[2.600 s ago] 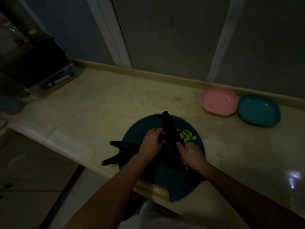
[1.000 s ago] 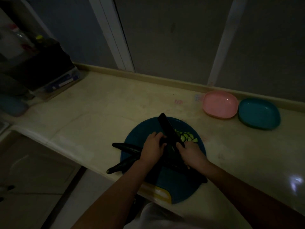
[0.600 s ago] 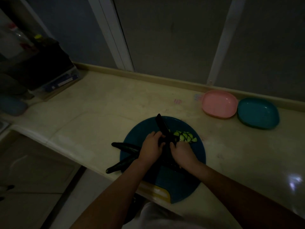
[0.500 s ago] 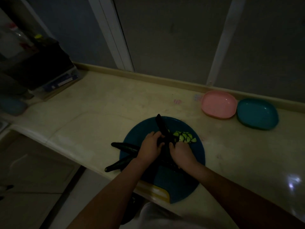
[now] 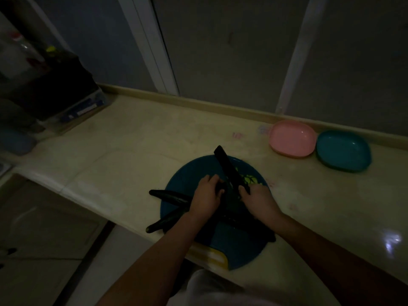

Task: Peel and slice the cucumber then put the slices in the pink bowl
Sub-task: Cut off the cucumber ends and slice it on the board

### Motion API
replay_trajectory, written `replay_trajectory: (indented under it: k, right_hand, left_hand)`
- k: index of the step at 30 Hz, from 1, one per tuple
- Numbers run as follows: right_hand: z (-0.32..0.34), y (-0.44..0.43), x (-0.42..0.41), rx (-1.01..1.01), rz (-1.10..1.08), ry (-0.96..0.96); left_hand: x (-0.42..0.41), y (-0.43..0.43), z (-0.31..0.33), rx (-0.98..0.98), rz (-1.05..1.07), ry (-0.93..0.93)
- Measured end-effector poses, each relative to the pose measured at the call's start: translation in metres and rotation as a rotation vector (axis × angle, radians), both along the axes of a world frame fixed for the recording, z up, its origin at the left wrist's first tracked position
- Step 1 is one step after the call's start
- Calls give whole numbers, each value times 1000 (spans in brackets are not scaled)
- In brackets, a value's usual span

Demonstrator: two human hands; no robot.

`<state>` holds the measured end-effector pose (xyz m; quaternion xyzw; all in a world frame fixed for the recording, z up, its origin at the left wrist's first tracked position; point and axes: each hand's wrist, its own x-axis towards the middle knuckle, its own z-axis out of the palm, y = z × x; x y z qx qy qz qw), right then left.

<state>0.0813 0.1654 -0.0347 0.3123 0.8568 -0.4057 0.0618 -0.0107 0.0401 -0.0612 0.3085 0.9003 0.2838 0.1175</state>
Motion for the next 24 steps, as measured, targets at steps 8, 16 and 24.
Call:
replay_trajectory:
  k: [8, 16, 24]
  right_hand:
    - [2, -6, 2, -113, 24, -30]
    - [1, -9, 7, -216, -33, -12]
    - [0, -8, 5, -195, -4, -15]
  left_hand:
    - [-1, -3, -3, -8, -40, 58]
    - [0, -2, -2, -16, -20, 65]
    - [-1, -2, -2, -3, -14, 55]
